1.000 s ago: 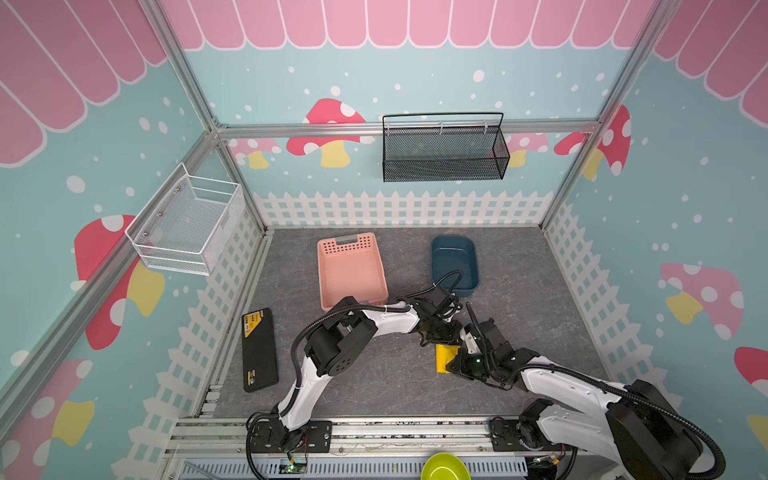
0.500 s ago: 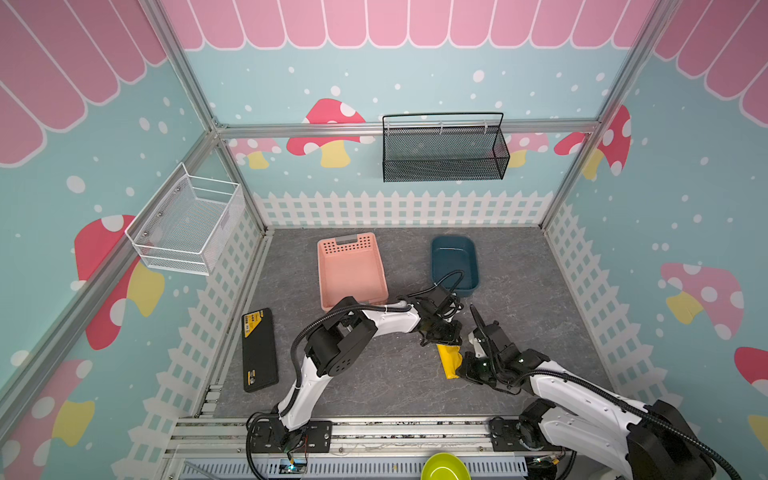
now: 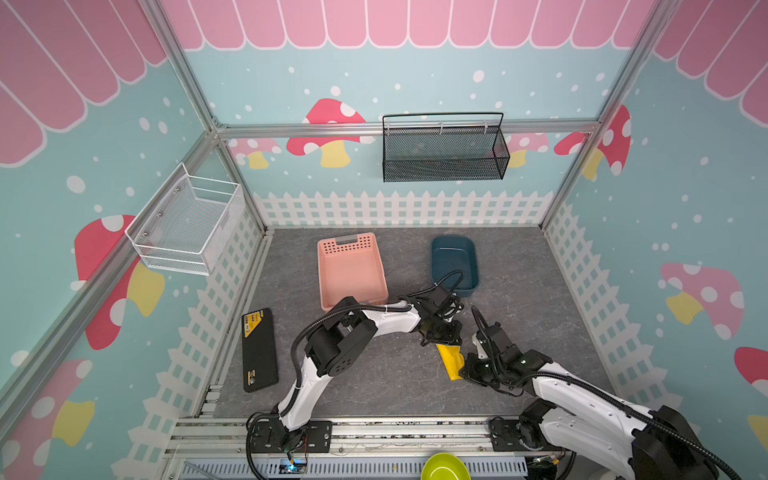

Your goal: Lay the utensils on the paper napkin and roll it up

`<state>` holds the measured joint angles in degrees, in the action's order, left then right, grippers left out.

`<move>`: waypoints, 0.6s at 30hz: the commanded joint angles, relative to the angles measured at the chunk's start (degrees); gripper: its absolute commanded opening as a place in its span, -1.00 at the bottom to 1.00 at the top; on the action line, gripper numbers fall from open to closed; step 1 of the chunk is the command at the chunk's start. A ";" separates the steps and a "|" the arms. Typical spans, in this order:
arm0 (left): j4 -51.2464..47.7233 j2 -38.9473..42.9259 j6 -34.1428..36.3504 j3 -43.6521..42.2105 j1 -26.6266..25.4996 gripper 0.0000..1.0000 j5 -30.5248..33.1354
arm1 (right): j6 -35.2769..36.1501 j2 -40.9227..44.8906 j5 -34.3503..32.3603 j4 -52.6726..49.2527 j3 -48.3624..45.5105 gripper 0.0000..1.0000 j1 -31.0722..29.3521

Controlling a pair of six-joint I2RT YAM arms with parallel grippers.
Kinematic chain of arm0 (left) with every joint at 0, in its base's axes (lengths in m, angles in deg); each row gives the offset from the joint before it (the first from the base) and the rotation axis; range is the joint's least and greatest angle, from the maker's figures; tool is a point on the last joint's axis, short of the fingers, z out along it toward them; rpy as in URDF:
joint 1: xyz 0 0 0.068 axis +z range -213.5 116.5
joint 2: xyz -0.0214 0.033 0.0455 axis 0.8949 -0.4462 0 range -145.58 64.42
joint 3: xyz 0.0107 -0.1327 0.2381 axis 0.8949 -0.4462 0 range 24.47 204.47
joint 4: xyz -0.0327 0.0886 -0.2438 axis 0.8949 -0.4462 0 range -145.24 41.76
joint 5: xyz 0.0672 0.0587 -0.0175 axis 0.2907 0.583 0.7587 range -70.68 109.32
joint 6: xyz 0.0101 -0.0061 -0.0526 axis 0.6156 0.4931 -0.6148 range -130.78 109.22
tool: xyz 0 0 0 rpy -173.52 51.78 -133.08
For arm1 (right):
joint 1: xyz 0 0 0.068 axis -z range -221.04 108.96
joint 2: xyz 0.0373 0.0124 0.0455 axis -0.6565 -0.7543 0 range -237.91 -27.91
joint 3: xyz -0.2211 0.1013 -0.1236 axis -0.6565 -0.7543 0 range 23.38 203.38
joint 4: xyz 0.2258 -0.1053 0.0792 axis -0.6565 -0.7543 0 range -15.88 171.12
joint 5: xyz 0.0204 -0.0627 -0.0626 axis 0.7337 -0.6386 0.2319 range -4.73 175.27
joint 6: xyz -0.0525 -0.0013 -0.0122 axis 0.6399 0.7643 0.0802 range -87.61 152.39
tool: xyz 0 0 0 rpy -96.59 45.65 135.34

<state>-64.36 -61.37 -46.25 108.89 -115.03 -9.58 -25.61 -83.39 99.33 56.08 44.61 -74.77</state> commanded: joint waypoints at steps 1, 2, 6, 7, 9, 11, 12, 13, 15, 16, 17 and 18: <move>-6.62 -3.67 1.71 -1.10 -0.06 -1.00 5.17 | 0.96 0.77 -2.81 -4.62 3.63 -0.57 0.15; -6.60 -3.66 1.71 -1.10 -0.06 -1.00 5.14 | 1.47 0.65 -3.14 -5.07 4.41 -0.53 0.35; -6.60 -3.58 1.81 -1.19 -0.10 -1.00 5.09 | 3.60 -0.36 -3.47 -5.27 6.67 -0.36 1.96; -6.56 -3.58 1.80 -1.19 -0.06 -1.00 5.09 | 4.38 -0.79 -3.45 -5.22 7.16 -0.34 2.55; -6.62 -3.58 1.80 -1.11 -0.05 -1.00 5.04 | 5.89 -1.93 -3.01 -4.62 7.79 -0.31 4.02; -6.56 -3.58 1.80 -1.02 -0.06 -1.00 4.92 | 7.42 -3.68 -1.30 -2.92 7.90 -0.31 5.62; -6.63 -3.58 1.82 -1.01 -0.06 -1.00 4.92 | 7.74 -4.43 -0.76 -2.13 7.94 -0.30 6.01; -6.57 -3.58 1.80 -1.05 -0.06 -0.99 4.95 | 8.18 -5.27 -0.13 -1.17 7.83 -0.31 6.44; -6.55 -3.49 1.85 -1.03 -0.06 -0.99 4.92 | 8.59 -6.70 0.13 0.25 7.84 -0.33 6.76; -6.58 -3.41 1.89 -1.10 -0.06 -0.98 4.99 | 8.90 -7.43 0.33 0.98 7.85 -0.38 6.97; -6.57 -3.40 1.91 -1.13 -0.05 -0.98 5.04 | 9.11 -8.14 0.76 1.73 7.78 -0.45 7.17; -6.56 -3.40 1.90 -1.11 -0.06 -0.97 5.02 | 9.23 -8.60 1.38 2.60 7.86 -0.49 7.24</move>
<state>-64.40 -61.37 -45.87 108.89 -115.03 -9.60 -18.11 -90.82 99.25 56.00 51.73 -68.02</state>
